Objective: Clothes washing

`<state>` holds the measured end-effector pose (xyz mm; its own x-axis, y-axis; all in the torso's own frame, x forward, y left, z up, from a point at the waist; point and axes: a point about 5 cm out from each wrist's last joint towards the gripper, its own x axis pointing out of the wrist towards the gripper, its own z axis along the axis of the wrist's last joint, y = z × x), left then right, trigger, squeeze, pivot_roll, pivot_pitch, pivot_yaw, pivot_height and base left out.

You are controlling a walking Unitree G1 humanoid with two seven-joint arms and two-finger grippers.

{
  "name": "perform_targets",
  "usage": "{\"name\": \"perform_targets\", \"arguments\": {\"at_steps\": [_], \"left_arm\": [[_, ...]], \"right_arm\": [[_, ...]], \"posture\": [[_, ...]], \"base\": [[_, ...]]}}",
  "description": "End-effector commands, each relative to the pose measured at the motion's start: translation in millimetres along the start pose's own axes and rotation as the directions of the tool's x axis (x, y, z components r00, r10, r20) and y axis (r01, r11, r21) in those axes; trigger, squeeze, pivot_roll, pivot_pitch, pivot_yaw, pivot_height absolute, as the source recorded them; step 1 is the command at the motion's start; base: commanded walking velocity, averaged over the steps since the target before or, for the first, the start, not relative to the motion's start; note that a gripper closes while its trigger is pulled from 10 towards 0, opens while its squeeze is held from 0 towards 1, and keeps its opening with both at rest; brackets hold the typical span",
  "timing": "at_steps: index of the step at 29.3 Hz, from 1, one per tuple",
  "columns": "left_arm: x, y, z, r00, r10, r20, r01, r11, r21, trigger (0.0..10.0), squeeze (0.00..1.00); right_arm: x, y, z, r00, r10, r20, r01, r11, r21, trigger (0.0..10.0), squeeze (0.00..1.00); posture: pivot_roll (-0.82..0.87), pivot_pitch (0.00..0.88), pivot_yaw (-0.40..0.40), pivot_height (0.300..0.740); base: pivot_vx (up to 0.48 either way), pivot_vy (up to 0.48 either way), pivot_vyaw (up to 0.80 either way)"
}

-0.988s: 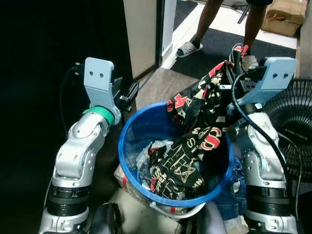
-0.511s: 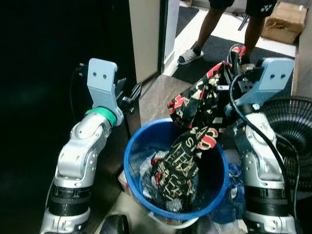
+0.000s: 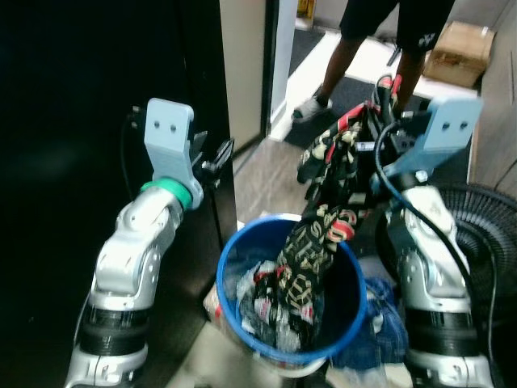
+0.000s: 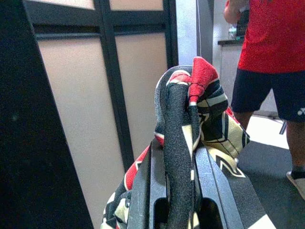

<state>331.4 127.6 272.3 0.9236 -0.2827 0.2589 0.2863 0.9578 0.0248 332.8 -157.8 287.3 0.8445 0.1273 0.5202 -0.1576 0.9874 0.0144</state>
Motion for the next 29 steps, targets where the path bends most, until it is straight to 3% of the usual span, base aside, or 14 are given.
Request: {"name": "perform_targets", "arguments": {"at_steps": [1, 18, 29], "left_arm": [[-3.0, 6.1, -3.5, 0.999, 0.035, -0.001, -0.035, 0.999, 0.003, 10.0, 0.00], [-1.9, 9.1, -15.3, 0.995, 0.093, -0.030, -0.093, 0.996, -0.013, 10.0, 0.00], [-2.4, 6.3, -13.8, 0.997, 0.074, -0.018, -0.074, 0.997, -0.009, 10.0, 0.00]], "right_arm": [[0.7, 0.1, 3.9, 1.000, 0.002, 0.027, -0.002, 1.000, -0.006, 10.0, 0.00], [-1.2, -5.8, -8.5, 0.997, -0.079, -0.020, 0.078, 0.996, -0.053, 10.0, 0.00], [-3.6, -4.5, -13.8, 0.996, -0.080, -0.037, 0.080, 0.997, -0.019, 10.0, 0.00]], "posture": [[0.02, 0.145, 0.047, 0.740], [0.02, 0.138, 0.041, 0.740], [0.02, 0.138, 0.048, 0.740]], "base": [[0.000, 0.000, 0.00], [0.000, 0.000, 0.00], [-0.301, 0.000, -0.22]]}}
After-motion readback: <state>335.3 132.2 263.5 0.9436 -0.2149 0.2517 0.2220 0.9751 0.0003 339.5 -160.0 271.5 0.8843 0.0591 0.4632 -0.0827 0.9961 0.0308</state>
